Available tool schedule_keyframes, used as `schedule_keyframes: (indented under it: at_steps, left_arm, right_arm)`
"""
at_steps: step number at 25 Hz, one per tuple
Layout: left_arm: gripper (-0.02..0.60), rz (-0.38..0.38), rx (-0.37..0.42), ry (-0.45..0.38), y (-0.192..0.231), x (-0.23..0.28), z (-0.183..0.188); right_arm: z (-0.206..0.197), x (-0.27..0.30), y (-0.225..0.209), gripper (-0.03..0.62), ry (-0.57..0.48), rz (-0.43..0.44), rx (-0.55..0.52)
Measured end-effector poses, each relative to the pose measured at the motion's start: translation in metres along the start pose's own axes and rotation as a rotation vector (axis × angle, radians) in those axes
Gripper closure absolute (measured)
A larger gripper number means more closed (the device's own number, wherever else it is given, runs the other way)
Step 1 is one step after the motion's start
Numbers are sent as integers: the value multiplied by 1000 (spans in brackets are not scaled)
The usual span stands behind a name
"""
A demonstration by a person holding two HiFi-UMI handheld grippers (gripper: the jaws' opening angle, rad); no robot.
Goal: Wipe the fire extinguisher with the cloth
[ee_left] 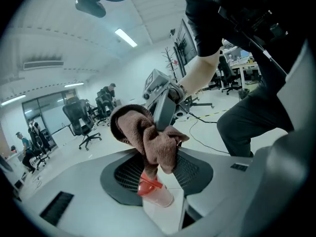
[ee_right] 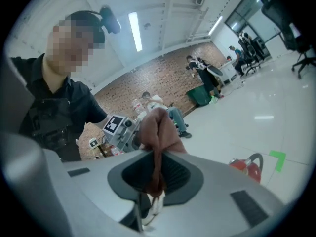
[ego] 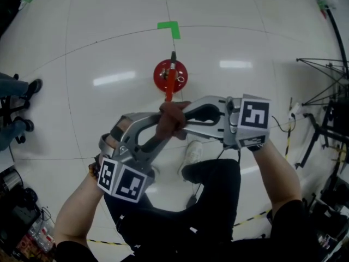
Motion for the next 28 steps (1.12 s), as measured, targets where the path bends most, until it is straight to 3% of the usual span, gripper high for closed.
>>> schedule_keyframes:
  at_steps: [1,7,13,14,18,20,23,28]
  left_arm:
    - [423,12,-8,1,3,-1,-4]
    - [423,74,24,-46,14,5,-11]
    - [436,74,117,-125,16,11,-16]
    - [436,70,132,-139,16,12,-16]
    - [436,50,191,-162,12,22,-18]
    - [437,70,208,-154,17,24,-22]
    - [436,113,173,-151,32,22,-30]
    - [433,152,160,-180,40,21,-39]
  right_arm:
    - [1,-2,-3,537,-9,-20,-15]
    - [5,15,-17,518,-64,-57,-106]
    - [5,19,-36,303,-64,-53,-191]
    - [4,20,-37,293,-54,-32,-208]
    - [-3,29,-31,330,-22,72,-262]
    - [1,27,-36,378,-47,46,-291]
    - [7,20,-44,489,-90,-11,-336]
    - [9,17,-52,500,-101,-63,-353]
Point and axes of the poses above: the fingertips, and each gripper's own axes: x forward along the fingers, y to its left, z out of its top, the point moved 2 cm from there along -x, backward along the fingers, and after that the axes turned 1 degree about -x, right-handed, at the moved point
